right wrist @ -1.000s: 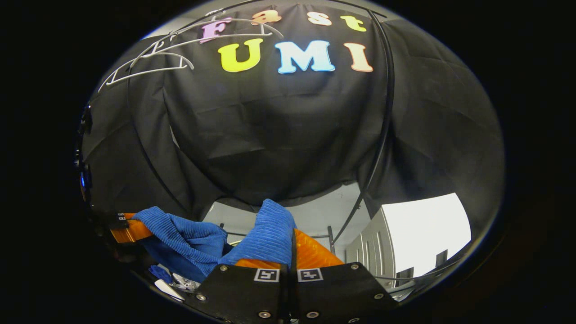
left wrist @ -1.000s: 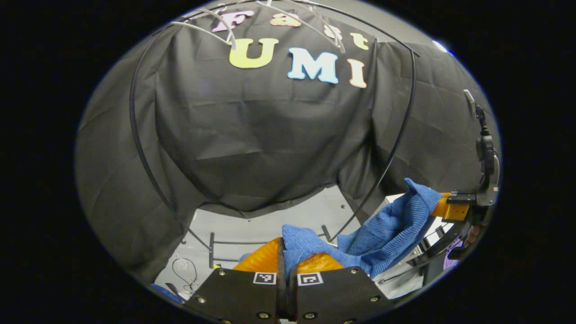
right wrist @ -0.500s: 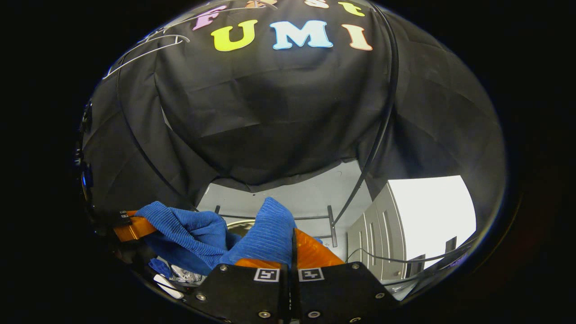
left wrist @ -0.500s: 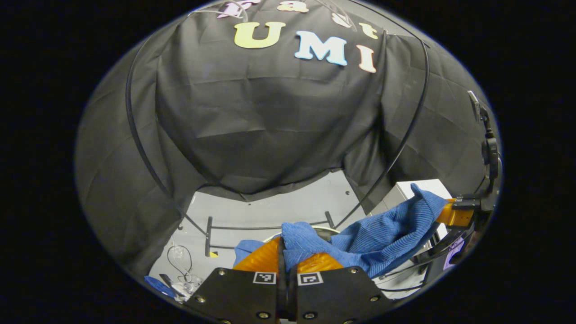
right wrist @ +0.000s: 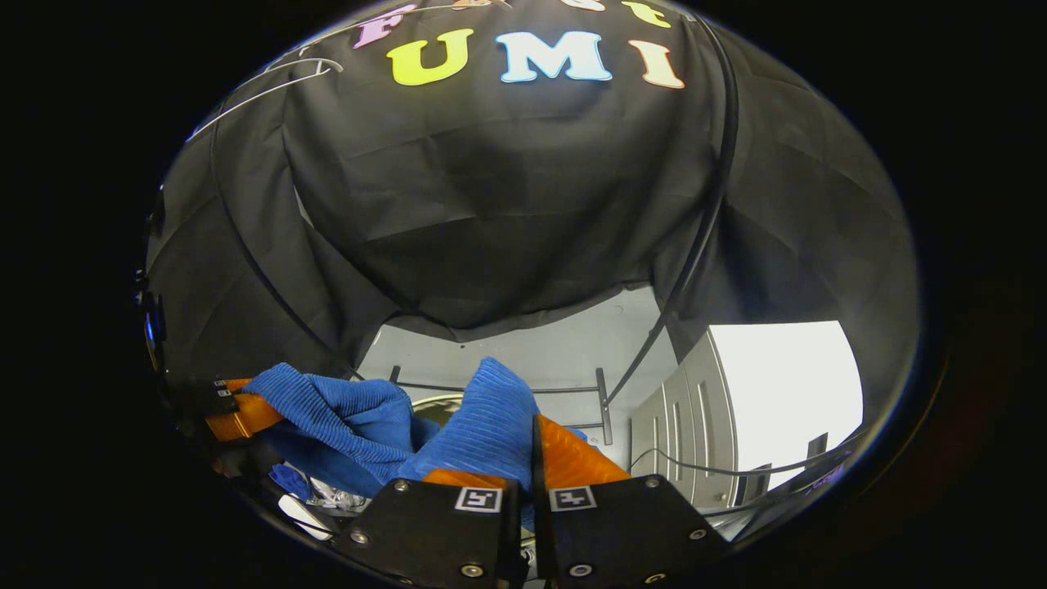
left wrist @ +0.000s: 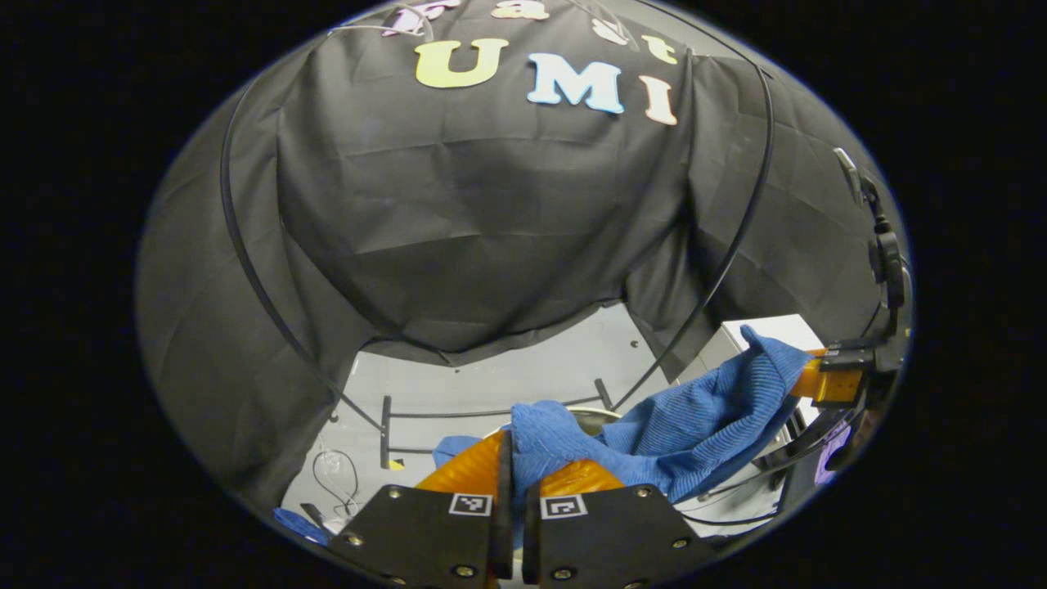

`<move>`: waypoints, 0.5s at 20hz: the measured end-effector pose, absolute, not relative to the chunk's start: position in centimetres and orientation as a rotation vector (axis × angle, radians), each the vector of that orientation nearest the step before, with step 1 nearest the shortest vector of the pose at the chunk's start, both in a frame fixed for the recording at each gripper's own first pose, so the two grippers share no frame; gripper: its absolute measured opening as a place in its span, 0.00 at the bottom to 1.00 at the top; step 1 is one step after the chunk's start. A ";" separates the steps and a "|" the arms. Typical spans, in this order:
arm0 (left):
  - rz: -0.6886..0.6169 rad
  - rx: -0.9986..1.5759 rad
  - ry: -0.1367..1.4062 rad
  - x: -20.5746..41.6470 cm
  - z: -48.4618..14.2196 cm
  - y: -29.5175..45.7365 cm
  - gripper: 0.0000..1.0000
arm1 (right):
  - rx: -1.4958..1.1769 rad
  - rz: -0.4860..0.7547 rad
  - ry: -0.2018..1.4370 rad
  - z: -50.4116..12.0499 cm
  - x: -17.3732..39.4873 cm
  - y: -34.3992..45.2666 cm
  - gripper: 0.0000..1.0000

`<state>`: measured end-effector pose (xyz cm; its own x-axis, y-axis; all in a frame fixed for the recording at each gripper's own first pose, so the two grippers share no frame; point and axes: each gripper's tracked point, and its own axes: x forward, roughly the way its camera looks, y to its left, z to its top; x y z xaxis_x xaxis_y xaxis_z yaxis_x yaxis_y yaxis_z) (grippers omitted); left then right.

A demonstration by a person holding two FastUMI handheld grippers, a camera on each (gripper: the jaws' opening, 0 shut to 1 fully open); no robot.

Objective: Grasp the clothes on the hanger with both hands and then place them into the laundry hamper below.

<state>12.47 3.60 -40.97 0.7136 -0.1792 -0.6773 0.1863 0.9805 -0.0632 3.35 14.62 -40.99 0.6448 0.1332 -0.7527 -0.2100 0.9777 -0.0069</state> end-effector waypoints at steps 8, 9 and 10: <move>-0.158 0.006 0.827 10.5 -43.3 5.0 0.58 | -0.120 0.223 0.923 -41.1 1.7 14.2 0.56; -0.161 0.001 0.824 10.4 -43.1 5.0 0.68 | -0.114 0.220 0.925 -40.8 1.6 14.3 0.69; -0.163 0.006 0.818 10.3 -42.8 5.1 0.77 | -0.111 0.212 0.923 -40.6 1.6 14.2 0.82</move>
<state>10.34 5.07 -42.79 0.6719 -0.1422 -0.7269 0.1469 0.9875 -0.0574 1.62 14.17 -40.64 0.5846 0.1338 -0.8002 -0.2291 0.9734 -0.0046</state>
